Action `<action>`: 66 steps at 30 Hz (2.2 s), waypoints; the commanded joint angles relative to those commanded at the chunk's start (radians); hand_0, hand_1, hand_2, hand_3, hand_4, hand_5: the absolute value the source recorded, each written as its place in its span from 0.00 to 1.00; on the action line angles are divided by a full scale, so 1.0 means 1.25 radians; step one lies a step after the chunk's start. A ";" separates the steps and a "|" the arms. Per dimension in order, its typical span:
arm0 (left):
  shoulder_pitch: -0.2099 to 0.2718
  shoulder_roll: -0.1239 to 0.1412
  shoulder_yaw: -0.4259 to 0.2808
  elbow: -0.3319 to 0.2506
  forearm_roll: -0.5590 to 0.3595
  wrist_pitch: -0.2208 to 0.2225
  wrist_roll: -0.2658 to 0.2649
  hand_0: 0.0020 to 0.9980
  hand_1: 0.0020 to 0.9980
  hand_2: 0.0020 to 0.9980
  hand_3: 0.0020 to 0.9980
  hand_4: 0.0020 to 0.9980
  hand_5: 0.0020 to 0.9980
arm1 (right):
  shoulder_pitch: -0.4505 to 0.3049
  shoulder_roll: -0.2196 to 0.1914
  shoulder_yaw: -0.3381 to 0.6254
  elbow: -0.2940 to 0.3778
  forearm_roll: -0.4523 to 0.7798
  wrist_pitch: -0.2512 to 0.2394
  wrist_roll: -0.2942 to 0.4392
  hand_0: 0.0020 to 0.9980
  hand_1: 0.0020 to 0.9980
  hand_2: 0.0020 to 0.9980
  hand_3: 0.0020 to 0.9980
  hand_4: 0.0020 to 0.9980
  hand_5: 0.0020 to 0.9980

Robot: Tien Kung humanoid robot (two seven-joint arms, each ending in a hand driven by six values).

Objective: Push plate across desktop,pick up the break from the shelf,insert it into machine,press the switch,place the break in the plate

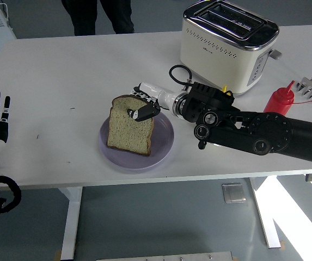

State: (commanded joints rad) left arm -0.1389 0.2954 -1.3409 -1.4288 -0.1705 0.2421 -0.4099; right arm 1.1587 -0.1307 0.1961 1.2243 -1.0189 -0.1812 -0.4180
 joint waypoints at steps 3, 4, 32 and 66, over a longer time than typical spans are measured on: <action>0.000 0.000 0.000 0.000 0.000 0.000 0.000 0.78 0.73 0.70 0.67 0.63 1.00 | 0.001 0.001 -0.008 -0.005 -0.021 0.005 0.005 0.72 0.76 0.78 0.74 0.60 0.21; 0.000 0.000 0.000 0.000 0.000 0.000 0.000 0.78 0.73 0.70 0.67 0.63 1.00 | 0.001 0.002 -0.010 -0.006 -0.025 0.006 0.007 0.72 0.76 0.78 0.74 0.60 0.21; -0.006 0.002 -0.001 0.007 -0.002 0.008 -0.004 0.78 0.73 0.69 0.66 0.62 0.99 | 0.008 0.013 -0.050 -0.068 -0.106 0.004 0.034 0.74 0.77 0.79 0.75 0.64 0.25; -0.004 0.002 -0.007 0.005 -0.002 0.014 -0.007 0.77 0.72 0.68 0.65 0.60 1.00 | 0.006 -0.008 0.034 -0.043 -0.130 0.013 0.042 0.78 0.80 0.84 0.78 0.67 0.29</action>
State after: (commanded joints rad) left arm -0.1443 0.2976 -1.3496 -1.4231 -0.1729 0.2599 -0.4186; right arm 1.1666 -0.1408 0.2381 1.1710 -1.1814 -0.1650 -0.3657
